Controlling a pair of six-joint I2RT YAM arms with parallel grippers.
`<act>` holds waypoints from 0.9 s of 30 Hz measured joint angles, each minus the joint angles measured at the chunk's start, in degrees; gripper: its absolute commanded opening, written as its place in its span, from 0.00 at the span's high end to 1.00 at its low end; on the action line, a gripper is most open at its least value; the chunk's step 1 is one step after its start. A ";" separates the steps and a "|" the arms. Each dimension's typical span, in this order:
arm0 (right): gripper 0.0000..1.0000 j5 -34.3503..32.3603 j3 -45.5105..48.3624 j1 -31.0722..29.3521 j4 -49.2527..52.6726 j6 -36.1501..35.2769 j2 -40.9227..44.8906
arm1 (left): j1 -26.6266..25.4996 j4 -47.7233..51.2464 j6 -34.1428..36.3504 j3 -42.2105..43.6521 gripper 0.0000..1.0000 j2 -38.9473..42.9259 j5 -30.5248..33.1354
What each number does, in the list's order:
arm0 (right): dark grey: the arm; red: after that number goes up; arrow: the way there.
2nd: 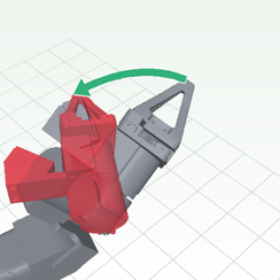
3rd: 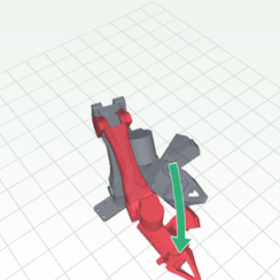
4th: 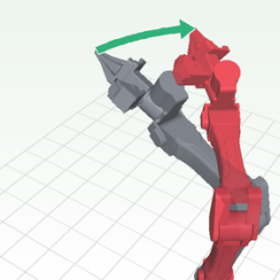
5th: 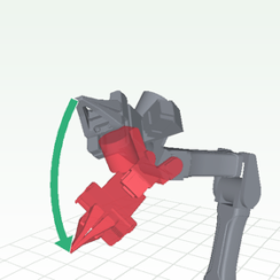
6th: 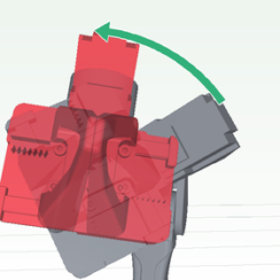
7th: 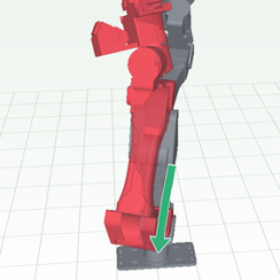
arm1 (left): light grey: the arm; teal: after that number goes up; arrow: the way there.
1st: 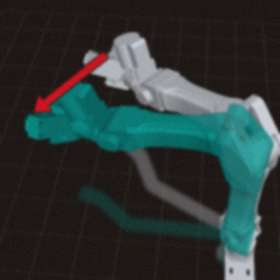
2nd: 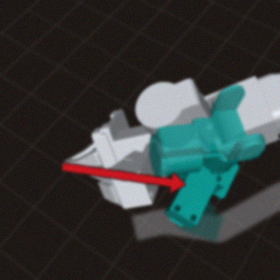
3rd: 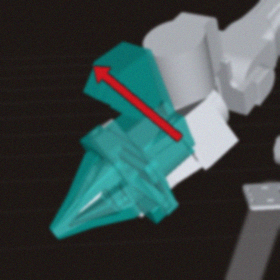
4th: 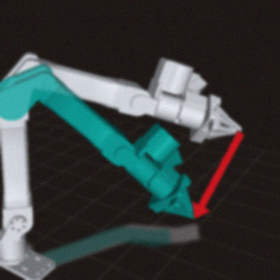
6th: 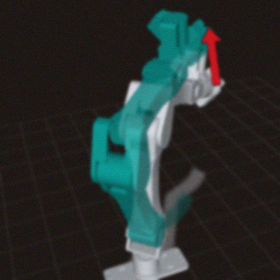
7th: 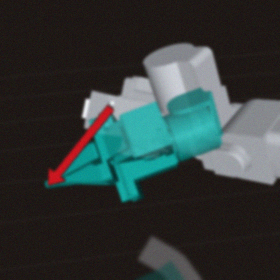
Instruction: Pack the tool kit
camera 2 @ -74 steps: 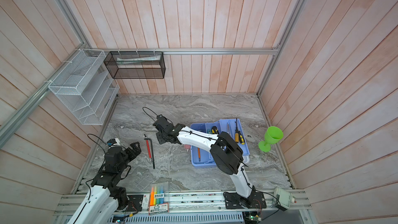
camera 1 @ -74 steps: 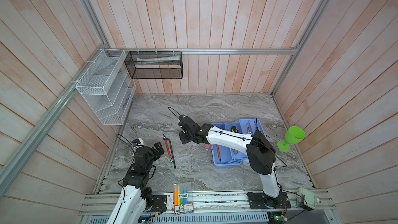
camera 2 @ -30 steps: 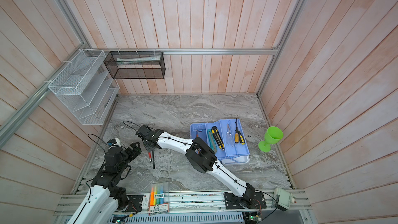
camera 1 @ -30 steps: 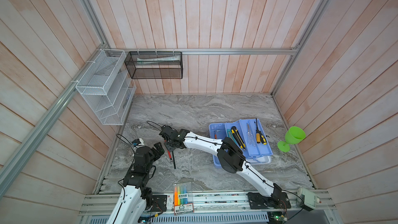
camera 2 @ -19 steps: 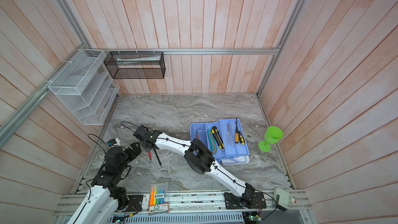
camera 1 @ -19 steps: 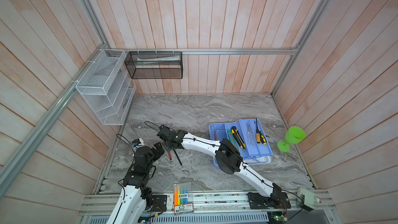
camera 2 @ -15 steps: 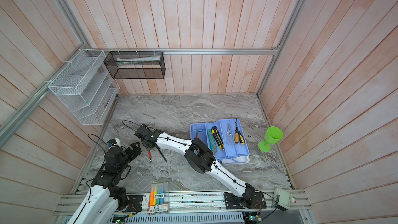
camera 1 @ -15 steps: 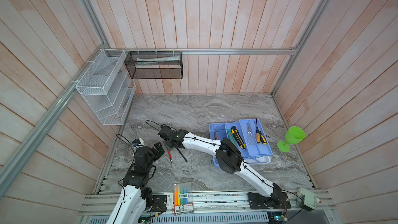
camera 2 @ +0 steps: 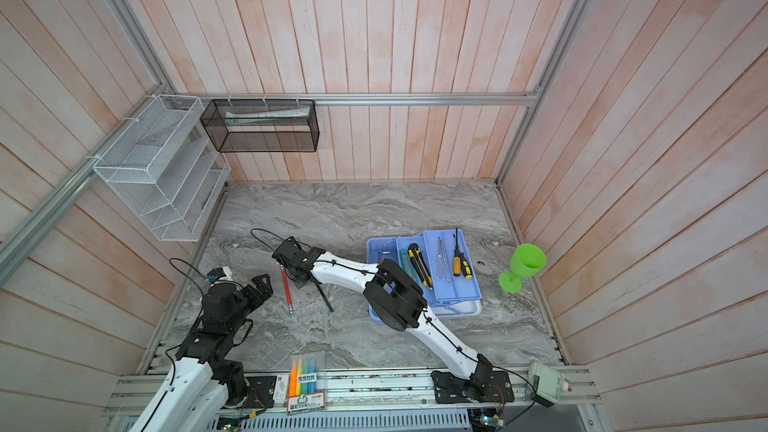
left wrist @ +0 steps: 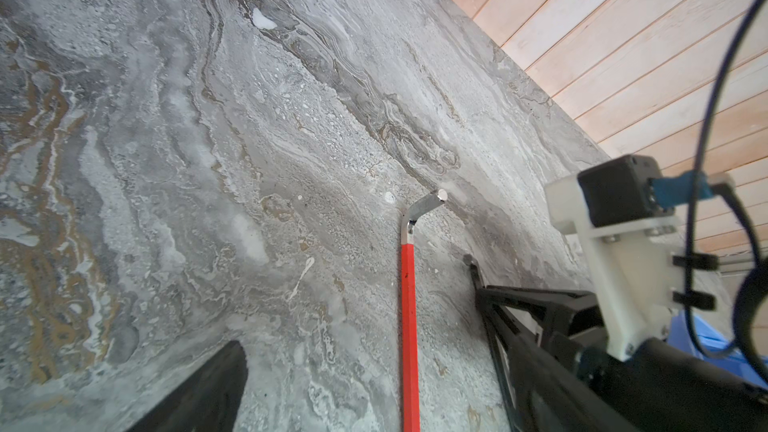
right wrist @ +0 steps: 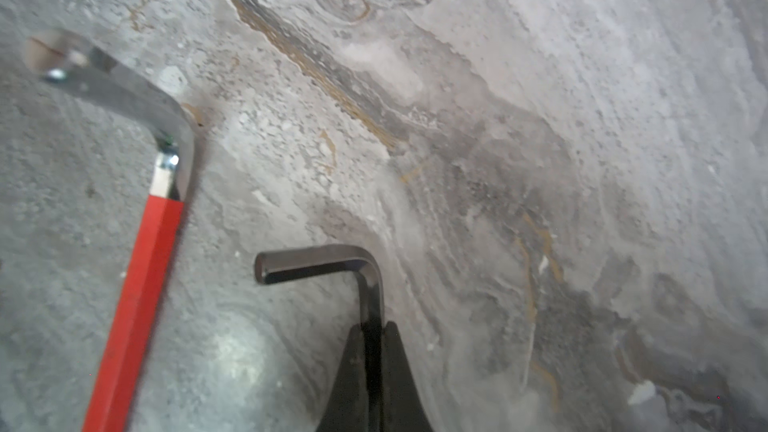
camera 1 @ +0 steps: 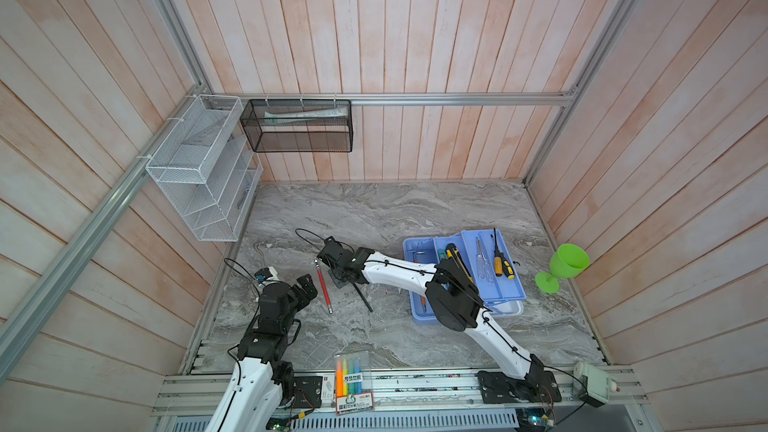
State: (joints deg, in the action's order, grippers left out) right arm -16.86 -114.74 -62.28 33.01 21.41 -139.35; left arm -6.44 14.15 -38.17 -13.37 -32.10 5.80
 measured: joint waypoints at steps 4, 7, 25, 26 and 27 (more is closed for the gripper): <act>1.00 0.87 8.66 1.31 -1.68 0.94 5.86 | 0.00 -0.02 0.00 0.00 0.00 0.00 0.00; 1.00 1.33 14.34 2.58 -3.41 1.66 10.97 | -0.02 0.00 0.00 0.00 0.00 0.00 0.00; 1.00 0.46 27.78 5.44 -11.58 3.85 24.17 | -0.11 -0.02 0.02 0.00 0.00 -0.37 0.00; 1.00 0.59 27.74 5.44 -11.74 3.87 23.67 | -0.11 -0.02 0.02 0.00 0.00 -0.37 0.00; 1.00 0.90 27.69 5.44 -11.93 3.87 22.80 | -0.11 -0.02 0.02 0.00 0.00 -0.37 0.00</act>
State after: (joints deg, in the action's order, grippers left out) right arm -15.97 -87.05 -56.84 21.08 25.28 -116.55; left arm -6.55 14.13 -38.15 -13.37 -32.47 5.80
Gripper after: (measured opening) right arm 0.048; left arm 0.996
